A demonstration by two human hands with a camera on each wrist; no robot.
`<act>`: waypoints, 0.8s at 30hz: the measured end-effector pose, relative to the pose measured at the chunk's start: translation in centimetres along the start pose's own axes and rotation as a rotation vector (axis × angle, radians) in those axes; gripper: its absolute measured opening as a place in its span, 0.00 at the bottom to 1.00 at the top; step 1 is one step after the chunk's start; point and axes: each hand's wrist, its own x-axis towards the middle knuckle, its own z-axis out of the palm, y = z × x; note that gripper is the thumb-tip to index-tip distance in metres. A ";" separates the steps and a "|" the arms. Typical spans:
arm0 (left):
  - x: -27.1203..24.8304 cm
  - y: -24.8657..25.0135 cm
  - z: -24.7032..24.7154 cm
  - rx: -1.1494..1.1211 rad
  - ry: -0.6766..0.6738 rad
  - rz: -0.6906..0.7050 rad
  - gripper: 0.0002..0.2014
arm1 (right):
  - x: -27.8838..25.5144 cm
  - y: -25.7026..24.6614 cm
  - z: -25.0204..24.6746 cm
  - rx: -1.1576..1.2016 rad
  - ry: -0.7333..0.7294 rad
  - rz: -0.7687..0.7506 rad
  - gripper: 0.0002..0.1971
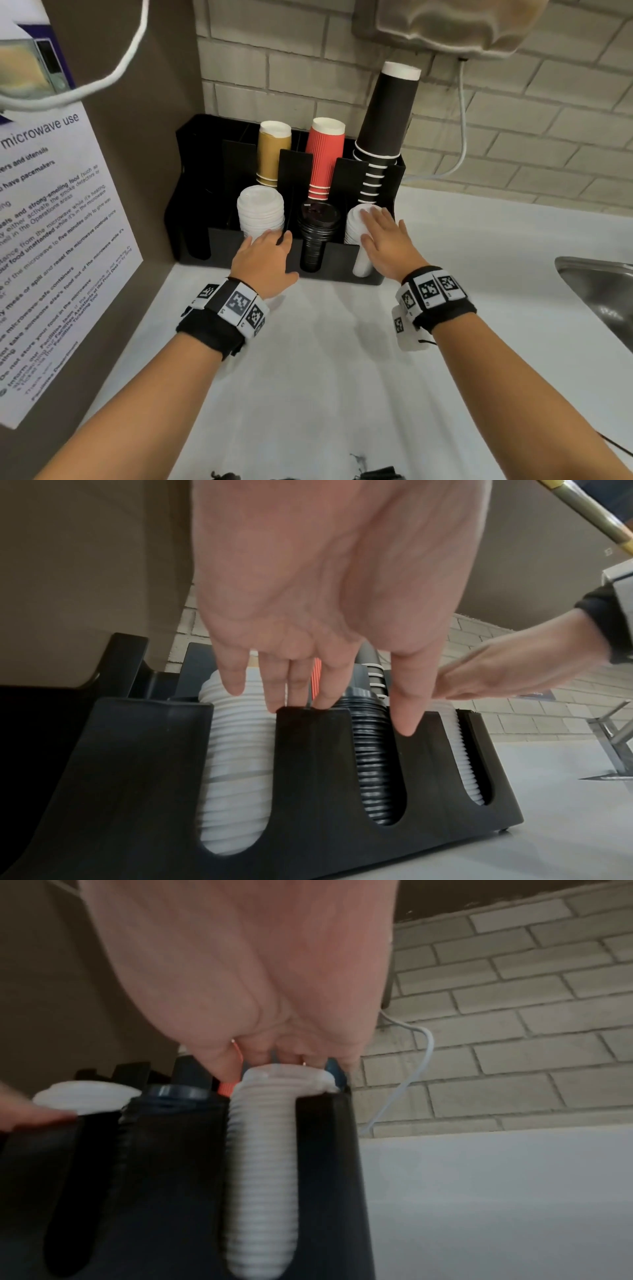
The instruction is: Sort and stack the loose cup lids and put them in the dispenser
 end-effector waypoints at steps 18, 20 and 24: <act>0.6 -0.4 -3.1 -0.173 -0.199 0.034 0.36 | 0.6 -1.4 0.0 -0.162 -0.015 0.117 0.31; 0.6 -0.1 -3.6 -0.264 -0.171 0.049 0.32 | 0.1 -1.5 -0.8 -0.107 -0.006 0.110 0.34; 0.1 0.8 -5.3 -0.374 -0.004 0.084 0.29 | -1.5 -2.3 -3.0 -0.024 0.103 0.083 0.35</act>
